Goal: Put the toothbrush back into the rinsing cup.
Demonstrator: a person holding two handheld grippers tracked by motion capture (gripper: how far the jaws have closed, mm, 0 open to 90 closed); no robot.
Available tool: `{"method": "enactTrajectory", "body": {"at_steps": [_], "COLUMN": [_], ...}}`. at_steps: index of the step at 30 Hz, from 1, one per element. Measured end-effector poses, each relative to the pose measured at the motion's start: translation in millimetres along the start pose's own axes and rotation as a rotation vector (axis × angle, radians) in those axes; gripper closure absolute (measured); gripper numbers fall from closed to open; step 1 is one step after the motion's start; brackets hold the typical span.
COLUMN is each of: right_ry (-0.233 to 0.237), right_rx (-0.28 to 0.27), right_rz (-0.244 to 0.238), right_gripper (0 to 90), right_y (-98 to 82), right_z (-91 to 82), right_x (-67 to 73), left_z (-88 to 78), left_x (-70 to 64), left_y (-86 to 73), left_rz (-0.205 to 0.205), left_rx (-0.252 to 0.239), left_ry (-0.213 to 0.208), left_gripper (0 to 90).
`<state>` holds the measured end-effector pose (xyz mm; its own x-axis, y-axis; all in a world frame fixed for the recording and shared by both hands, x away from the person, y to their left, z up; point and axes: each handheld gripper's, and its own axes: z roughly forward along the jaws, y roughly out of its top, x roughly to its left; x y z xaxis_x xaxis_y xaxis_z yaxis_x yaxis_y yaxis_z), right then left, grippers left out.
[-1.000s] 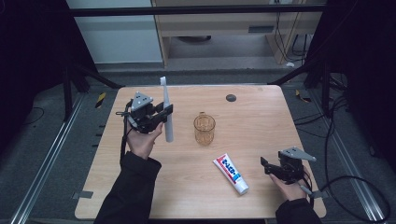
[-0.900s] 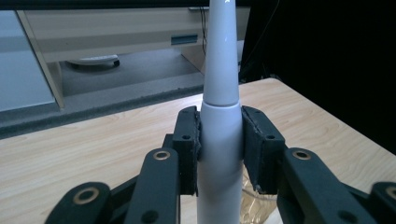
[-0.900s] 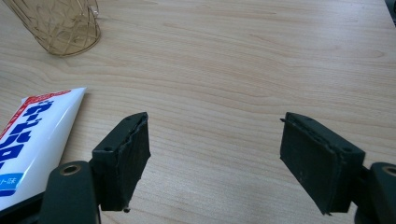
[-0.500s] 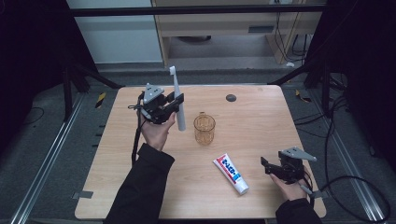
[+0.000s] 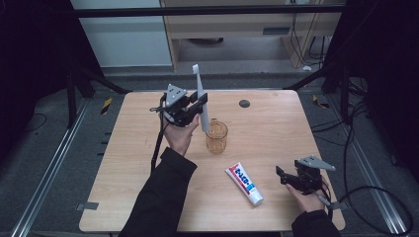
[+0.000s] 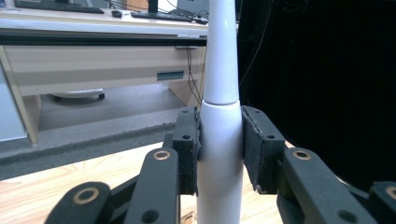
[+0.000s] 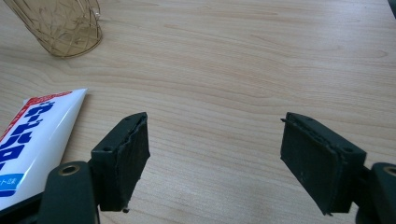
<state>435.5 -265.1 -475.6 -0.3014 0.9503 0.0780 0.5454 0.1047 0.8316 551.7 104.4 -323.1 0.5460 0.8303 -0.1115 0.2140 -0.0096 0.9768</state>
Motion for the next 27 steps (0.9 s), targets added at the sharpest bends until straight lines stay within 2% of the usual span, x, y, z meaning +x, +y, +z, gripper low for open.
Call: {"method": "enactTrajectory", "body": {"at_steps": [6,9,13,21,27], "right_ry": [-0.001,0.001,-0.003,0.001,-0.004], "right_rx": [-0.002,-0.003,-0.006,-0.003,-0.003], "right_rz": [-0.009,-0.006,-0.012,-0.017,-0.025], "right_gripper": [23.8,23.8,23.8,23.9,24.0], "right_y": [-0.2,-0.3,-0.5,-0.5,-0.8], "right_z": [-0.3,-0.5,-0.4,0.0,0.6], "right_x": [0.0,-0.2,-0.9,-0.2,-0.3], "left_z": [13.7,18.7,24.1,30.3,32.3], "left_x": [-6.4,-7.2,-7.8,-5.8,-2.9], "left_y": [-5.2,-8.1,-12.5,-26.1,-39.0], "left_rz": [0.024,0.024,0.044,0.055,0.047], "left_rx": [-0.001,-0.002,0.002,0.014,0.026], "left_ry": [-0.003,-0.007,0.000,-0.002,-0.004], "left_gripper": [67.7,67.7,67.7,67.6,67.7]}}
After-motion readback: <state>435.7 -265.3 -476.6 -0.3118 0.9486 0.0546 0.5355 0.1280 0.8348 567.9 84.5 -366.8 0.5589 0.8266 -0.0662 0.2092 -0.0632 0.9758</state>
